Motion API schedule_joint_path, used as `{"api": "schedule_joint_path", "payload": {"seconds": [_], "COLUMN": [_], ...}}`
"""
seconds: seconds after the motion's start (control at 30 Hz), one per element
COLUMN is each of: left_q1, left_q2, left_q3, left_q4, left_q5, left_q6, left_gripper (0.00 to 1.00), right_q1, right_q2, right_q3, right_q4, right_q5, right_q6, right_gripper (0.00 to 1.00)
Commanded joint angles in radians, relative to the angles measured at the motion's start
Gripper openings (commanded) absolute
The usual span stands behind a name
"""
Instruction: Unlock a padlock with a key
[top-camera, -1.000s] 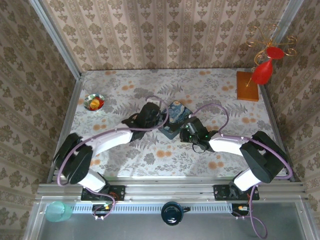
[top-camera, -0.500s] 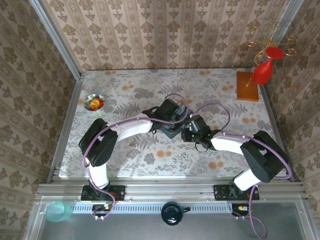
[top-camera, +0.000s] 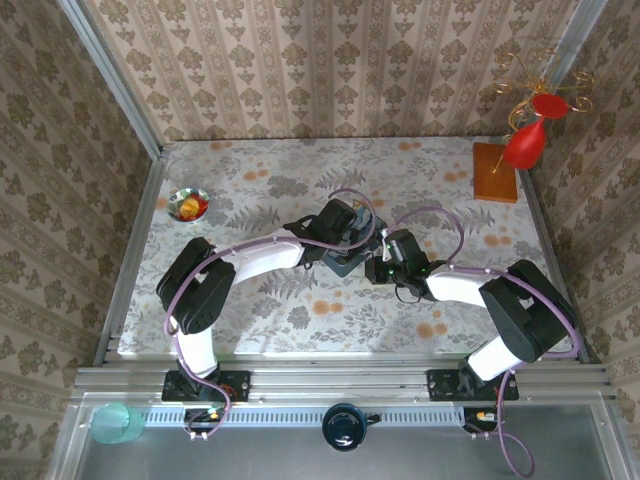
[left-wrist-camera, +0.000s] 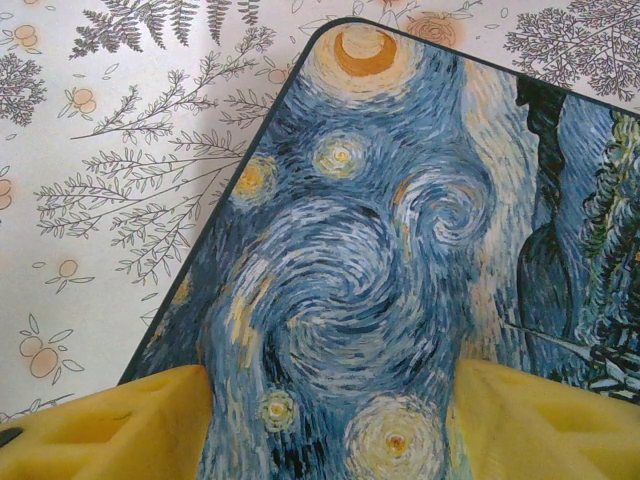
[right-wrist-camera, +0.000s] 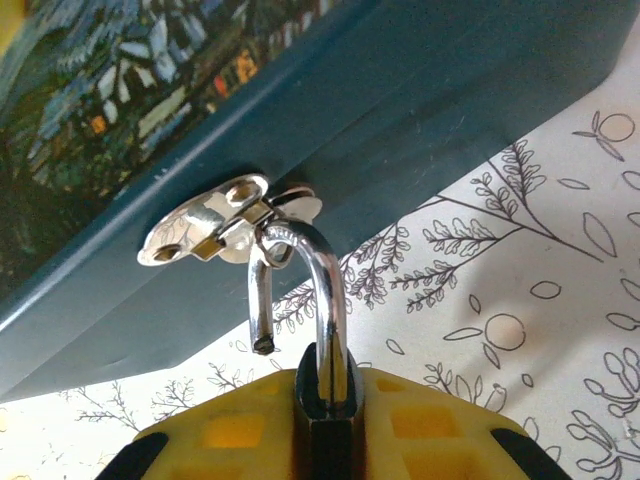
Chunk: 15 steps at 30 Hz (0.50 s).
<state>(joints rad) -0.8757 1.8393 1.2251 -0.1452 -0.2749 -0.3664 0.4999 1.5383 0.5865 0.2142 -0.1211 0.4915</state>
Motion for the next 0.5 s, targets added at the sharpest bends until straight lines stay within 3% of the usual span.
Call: {"api": "schedule_joint_path", "payload": {"seconds": [0.0, 0.47], "left_q1": [0.011, 0.021], "left_q2": [0.034, 0.032], "left_q3": [-0.046, -0.041], "left_q4": [-0.096, -0.111], "left_q5": [-0.002, -0.002], "left_q6": [-0.027, -0.041], "left_gripper": [0.66, 0.65], "right_q1": [-0.015, -0.036], "right_q2": [-0.012, -0.026], "right_q3": [-0.019, -0.049], "right_q4": [0.028, 0.028], "right_q5": [-0.006, -0.017], "right_q6": [-0.025, -0.022], "right_gripper": [0.21, 0.22]}}
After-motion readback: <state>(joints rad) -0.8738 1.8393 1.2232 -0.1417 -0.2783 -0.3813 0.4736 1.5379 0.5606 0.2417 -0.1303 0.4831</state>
